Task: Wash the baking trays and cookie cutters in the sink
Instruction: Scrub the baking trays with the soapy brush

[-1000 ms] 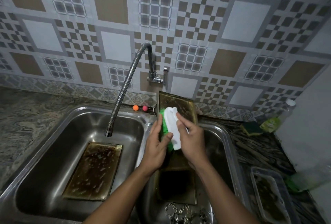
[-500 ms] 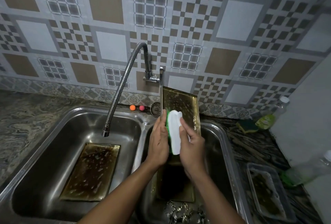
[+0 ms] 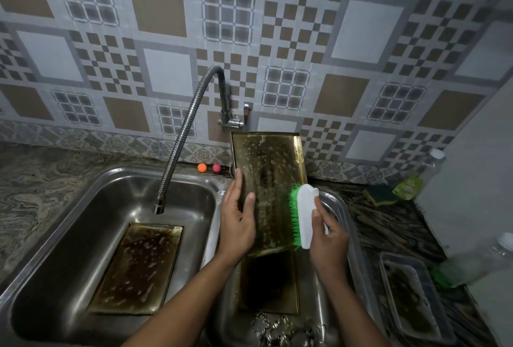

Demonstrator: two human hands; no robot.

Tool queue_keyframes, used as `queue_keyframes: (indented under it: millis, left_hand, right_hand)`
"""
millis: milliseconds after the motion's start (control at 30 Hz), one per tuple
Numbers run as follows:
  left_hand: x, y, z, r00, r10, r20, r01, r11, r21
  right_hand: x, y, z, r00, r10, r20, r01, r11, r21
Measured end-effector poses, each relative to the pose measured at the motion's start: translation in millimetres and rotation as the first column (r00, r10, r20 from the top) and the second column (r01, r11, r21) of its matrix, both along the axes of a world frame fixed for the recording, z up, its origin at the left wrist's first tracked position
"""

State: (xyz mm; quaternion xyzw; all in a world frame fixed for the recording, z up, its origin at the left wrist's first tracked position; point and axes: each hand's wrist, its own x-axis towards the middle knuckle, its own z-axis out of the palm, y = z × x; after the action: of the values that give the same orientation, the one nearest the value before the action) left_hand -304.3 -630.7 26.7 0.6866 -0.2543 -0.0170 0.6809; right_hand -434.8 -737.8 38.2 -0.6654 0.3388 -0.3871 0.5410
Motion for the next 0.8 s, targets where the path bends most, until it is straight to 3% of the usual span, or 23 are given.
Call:
queue_keyframes:
  millis: [267, 400, 467, 667, 800]
  left_hand:
    - [-0.2, 2.3, 10.6, 1.000, 0.001, 0.001, -0.001, 1.000, -0.014]
    - [-0.6, 9.4, 10.3, 1.000, -0.008, -0.020, 0.008, 1.000, -0.022]
    - [-0.4, 12.3, 9.9, 1.000, -0.025, -0.015, 0.025, 1.000, 0.005]
    - [-24.6, 3.8, 10.1, 0.976, -0.201, 0.078, 0.192, 0.975, 0.108]
    - [-21.0, 3.1, 10.9, 0.977, -0.201, 0.068, 0.192, 0.974, 0.119]
  right_hand:
    - [7.6, 29.2, -3.0, 0.982, 0.189, 0.013, -0.188, 0.981, -0.054]
    - [2.9, -2.7, -5.4, 0.998, 0.055, -0.010, -0.055, 0.998, 0.002]
    - [9.4, -12.1, -0.8, 0.999, 0.016, -0.048, -0.018, 0.999, -0.047]
    - [44.7, -34.4, 43.1, 0.997, -0.082, -0.010, 0.082, 0.996, 0.026]
    - [62.5, -9.3, 57.0, 0.989, 0.147, -0.026, -0.148, 0.987, -0.056]
